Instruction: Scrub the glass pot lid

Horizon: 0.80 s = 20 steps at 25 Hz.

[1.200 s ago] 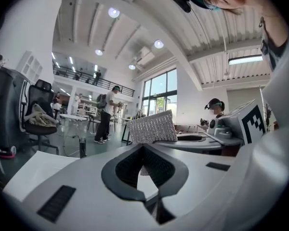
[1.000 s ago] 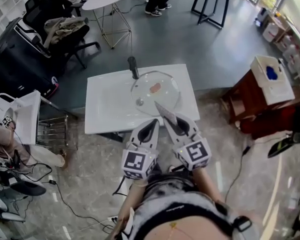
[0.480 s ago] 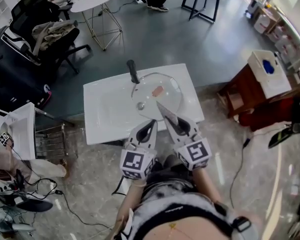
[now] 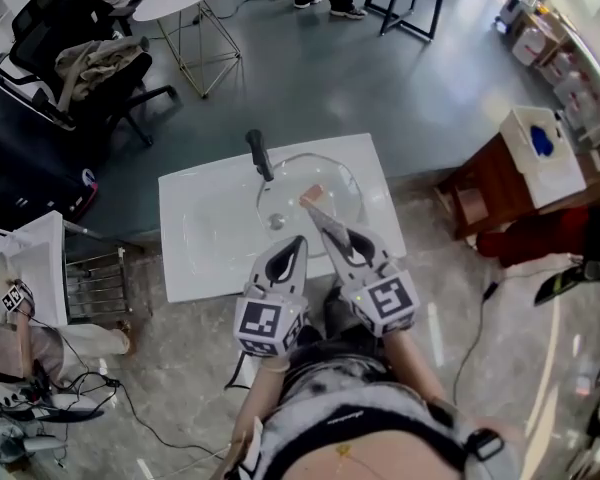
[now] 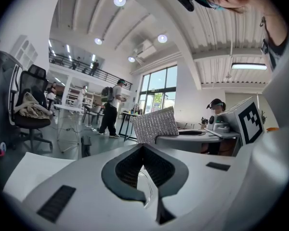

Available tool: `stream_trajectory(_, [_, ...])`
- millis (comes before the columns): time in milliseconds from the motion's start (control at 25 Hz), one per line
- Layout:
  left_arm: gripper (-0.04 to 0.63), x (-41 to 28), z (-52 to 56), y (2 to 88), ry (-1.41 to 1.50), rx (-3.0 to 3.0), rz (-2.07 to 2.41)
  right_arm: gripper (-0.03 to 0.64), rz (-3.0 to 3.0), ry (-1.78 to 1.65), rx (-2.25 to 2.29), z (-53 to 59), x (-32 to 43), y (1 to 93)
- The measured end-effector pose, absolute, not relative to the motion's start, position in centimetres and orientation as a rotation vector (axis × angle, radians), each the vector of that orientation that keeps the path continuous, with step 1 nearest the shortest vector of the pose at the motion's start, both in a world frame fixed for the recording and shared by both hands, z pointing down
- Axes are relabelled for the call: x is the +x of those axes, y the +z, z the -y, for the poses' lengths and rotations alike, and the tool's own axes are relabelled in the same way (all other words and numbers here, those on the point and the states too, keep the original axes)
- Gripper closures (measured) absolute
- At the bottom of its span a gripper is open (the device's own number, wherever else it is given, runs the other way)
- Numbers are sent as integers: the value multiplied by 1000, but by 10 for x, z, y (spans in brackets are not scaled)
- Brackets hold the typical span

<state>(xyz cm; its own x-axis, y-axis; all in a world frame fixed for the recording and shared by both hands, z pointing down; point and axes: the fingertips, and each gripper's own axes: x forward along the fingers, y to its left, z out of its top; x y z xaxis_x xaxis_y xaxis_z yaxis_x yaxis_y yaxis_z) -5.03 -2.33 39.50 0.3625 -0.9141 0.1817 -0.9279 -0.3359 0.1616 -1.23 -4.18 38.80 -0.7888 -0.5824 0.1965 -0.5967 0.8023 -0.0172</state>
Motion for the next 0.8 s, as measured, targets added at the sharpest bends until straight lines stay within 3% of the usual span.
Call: stream_trajectory(800, [595,-17,143,406,150,2286,1709,542,2820,169,852,173,30,397])
